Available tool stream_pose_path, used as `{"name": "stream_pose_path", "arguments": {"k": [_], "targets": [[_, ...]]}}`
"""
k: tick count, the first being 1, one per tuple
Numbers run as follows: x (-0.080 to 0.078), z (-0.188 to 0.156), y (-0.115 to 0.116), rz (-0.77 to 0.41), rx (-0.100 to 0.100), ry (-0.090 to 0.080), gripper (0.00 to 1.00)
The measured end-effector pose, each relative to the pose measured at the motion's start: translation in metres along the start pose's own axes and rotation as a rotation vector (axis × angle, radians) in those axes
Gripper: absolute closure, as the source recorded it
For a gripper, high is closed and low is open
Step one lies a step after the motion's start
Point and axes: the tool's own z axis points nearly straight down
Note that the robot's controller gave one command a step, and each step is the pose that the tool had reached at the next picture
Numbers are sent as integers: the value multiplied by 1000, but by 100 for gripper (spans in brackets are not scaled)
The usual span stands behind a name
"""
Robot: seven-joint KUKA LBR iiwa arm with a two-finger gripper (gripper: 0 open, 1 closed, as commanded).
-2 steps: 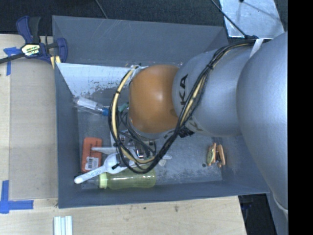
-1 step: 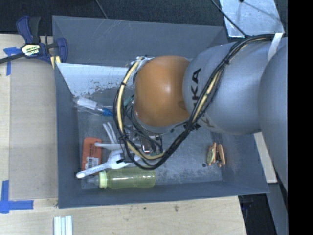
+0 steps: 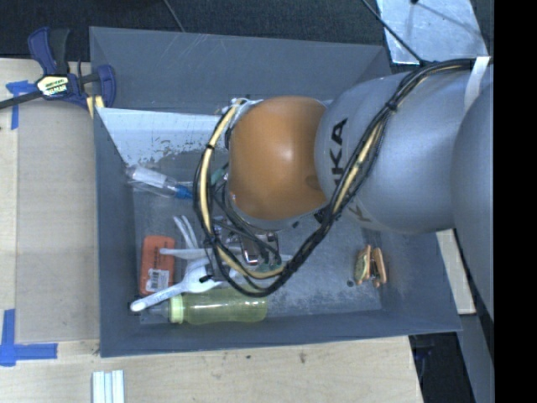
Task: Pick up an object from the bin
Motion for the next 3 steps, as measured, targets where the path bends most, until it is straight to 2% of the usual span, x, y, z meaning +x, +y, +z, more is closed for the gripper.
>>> {"name": "stream_pose_path", "arguments": {"k": [1, 2, 3], "targets": [[-2, 39, 11, -42, -1, -1, 100], [3, 57, 12, -48, -2, 1, 100], [-16, 60, 26, 123, 0, 4, 100]]}}
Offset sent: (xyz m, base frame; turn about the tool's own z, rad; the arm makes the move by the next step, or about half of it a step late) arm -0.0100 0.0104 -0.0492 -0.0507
